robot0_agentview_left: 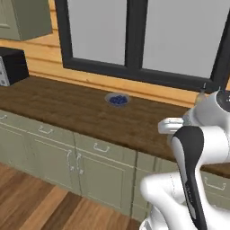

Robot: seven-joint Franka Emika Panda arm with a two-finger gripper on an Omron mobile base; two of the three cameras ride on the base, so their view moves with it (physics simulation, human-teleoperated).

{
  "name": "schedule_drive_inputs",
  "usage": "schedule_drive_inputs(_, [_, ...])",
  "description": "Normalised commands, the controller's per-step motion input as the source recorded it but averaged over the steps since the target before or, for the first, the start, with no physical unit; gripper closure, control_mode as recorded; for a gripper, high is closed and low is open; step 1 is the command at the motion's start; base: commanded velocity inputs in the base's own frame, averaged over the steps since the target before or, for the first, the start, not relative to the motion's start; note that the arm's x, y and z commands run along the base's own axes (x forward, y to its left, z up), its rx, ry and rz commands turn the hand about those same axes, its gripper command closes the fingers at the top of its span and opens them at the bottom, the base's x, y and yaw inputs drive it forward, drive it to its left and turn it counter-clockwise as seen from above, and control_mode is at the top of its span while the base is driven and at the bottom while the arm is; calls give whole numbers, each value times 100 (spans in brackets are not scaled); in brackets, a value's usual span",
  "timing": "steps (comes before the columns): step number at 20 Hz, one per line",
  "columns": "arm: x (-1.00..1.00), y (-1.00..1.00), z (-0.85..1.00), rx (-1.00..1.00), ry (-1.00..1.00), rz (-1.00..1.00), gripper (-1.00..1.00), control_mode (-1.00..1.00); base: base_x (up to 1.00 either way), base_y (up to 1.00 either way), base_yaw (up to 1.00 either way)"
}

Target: Start the toaster. Once the lever pops up, take the bread to the plate on the dining counter.

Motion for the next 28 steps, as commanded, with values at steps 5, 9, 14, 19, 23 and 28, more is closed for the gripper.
schedule_drive_inputs(5, [0, 0, 0, 0, 0, 0, 100, 100, 0, 99, 74])
schedule_drive_inputs(9, [0, 0, 0, 0, 0, 0, 100, 100, 0, 96, 76])
schedule_drive_inputs(14, [0, 0, 0, 0, 0, 0, 100, 100, 0, 98, 75])
schedule_drive_inputs(19, [0, 0, 0, 0, 0, 0, 100, 100, 1, 99, 73])
schedule_drive_inputs(23, [0, 0, 0, 0, 0, 0, 100, 100, 42, 83, 68])
schedule_drive_inputs(28, [0, 0, 0, 0, 0, 0, 100, 100, 99, 27, 52])
